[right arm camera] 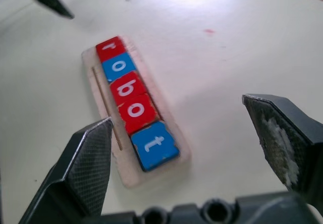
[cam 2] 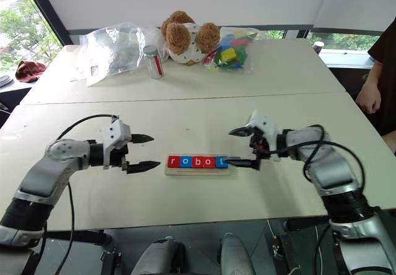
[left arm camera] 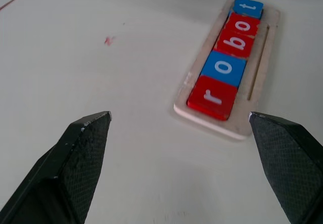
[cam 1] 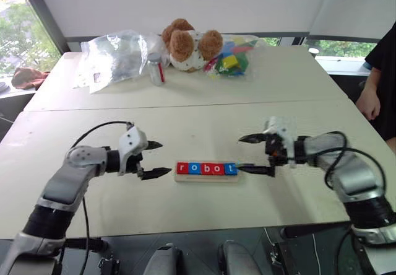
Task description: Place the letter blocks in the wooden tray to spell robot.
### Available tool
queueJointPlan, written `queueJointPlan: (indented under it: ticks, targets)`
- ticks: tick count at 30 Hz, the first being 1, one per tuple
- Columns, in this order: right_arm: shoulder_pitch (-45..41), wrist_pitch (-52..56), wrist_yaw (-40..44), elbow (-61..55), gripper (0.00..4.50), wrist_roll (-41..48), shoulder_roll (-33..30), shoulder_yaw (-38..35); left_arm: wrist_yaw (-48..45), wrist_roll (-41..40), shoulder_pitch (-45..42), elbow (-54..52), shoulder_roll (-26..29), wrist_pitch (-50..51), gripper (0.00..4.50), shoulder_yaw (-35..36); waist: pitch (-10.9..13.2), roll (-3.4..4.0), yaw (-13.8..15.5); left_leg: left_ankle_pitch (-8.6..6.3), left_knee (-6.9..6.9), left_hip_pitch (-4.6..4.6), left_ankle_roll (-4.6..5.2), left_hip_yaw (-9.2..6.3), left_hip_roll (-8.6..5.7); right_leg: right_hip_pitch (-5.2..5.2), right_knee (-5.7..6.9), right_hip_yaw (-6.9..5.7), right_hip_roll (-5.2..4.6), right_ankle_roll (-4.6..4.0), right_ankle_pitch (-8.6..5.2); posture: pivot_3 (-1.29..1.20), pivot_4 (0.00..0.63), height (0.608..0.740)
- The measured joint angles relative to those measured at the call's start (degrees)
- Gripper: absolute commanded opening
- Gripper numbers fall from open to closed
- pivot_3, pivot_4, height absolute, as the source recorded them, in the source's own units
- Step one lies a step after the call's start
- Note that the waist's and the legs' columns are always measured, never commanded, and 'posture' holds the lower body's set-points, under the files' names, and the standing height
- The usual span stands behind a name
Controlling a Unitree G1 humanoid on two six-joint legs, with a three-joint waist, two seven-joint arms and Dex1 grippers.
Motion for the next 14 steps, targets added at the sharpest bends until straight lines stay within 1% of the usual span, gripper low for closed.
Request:
queueJointPlan:
  ticks: [3,7,11,14]
  targets:
    - [7.63,8.43,-1.84,-2.99,4.47,4.31,-2.99,-7.64,0.52,-2.57,5.79,-1.46,2.27,3.33,4.5,4.89,0.0,0.0,0.3,-0.01,-0.02,-0.02,0.01,-0.01,-0.02,0.02,-0.08,0.0,-0.06,0.0,0.0,0.0,0.15,0.74]
    - [17.92,12.99,-2.95,-5.63,4.47,6.4,-5.69,-13.7,-0.02,-3.61,13.85,-4.16,6.27,5.32,4.5,8.04,-0.01,0.02,0.03,-0.02,-0.01,0.04,0.03,0.03,-0.02,0.12,-0.12,0.03,-0.11,-0.02,0.0,0.0,0.15,0.74]
    - [22.84,10.83,-3.05,-6.6,4.47,5.14,-8.29,-12.47,0.51,-3.66,17.01,-4.88,6.27,5.01,4.5,8.42,-0.04,0.07,-0.08,-0.01,0.01,0.12,0.02,0.05,-0.01,0.16,-0.06,0.03,-0.13,-0.1,0.04,0.0,0.15,0.74]
    - [21.5,9.02,-3.47,-5.94,4.47,4.79,-8.31,-10.48,0.88,-3.44,17.86,-4.28,6.28,3.48,4.5,9.4,-0.05,0.09,-0.31,-0.01,-0.01,0.13,0.02,0.05,0.0,0.14,-0.05,0.03,-0.13,-0.11,0.05,0.0,0.15,0.74]
